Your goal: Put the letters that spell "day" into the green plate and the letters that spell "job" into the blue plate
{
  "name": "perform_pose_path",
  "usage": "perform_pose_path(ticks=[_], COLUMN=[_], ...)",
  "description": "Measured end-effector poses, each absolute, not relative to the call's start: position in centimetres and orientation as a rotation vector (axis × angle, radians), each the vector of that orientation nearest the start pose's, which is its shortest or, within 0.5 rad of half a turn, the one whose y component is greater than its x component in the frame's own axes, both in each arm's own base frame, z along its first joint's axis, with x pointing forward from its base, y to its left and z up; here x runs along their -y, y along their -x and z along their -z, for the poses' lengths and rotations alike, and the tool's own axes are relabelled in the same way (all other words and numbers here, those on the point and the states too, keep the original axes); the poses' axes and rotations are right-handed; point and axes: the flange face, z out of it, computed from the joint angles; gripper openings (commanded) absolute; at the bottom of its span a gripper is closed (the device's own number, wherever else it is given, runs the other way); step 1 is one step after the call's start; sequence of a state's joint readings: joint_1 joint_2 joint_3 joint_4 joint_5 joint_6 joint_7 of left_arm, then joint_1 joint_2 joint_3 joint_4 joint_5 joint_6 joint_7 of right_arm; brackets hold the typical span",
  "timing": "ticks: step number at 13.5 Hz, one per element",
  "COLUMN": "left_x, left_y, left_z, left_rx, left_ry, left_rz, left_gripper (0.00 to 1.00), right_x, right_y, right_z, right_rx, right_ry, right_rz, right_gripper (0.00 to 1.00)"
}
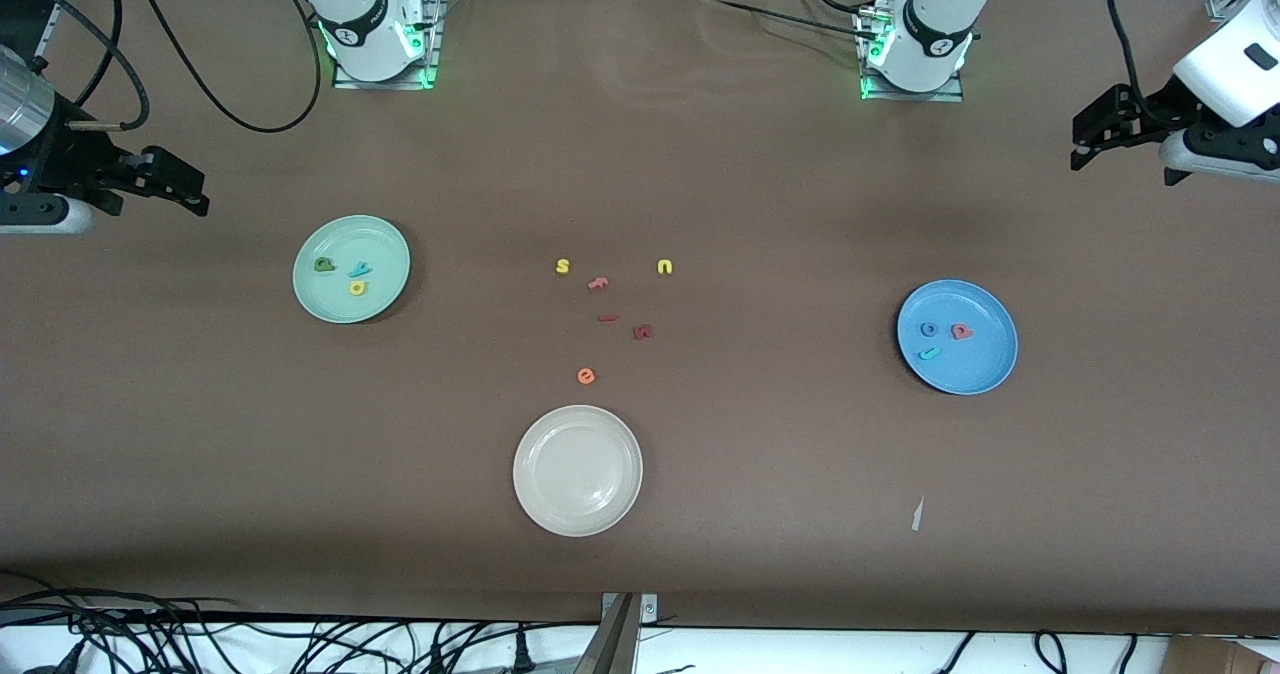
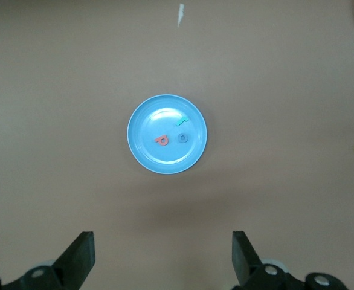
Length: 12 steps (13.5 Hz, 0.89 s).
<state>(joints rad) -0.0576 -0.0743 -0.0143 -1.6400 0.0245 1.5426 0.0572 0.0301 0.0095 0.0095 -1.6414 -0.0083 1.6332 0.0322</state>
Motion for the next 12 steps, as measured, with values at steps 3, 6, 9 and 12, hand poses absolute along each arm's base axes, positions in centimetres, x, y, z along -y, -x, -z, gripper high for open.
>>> perform_pose_path(ticks=[3,6,9,12], left_x=[4.3,3.9,4.1,4.1], left_y=[-53.4,-54.6,-55.3,-55.3], left_z=[-62.8,-63.3,-63.0,-62.9], left_rx=[-0.095,-0.061,-0.042,-0.012], left_ry=[3.113,3.116,3.115,3.117], left_rz=[-0.041,-0.033,-0.051,-0.056], left_gripper=[1.00,1.00,1.00,1.00], right_x=[-2.1,-2.1,-2.1,-2.1], right_y=[-56.1,-56.2,-56.2,-56.2], right_z=[-58.9,-58.8,-58.8,-58.8], right_rx=[0.013,0.013,0.013,0.013], right_ry=[3.150,3.150,3.150,3.150], right_rz=[-0.032,-0.036,-0.036,-0.036], right_gripper=[1.00,1.00,1.00,1.00])
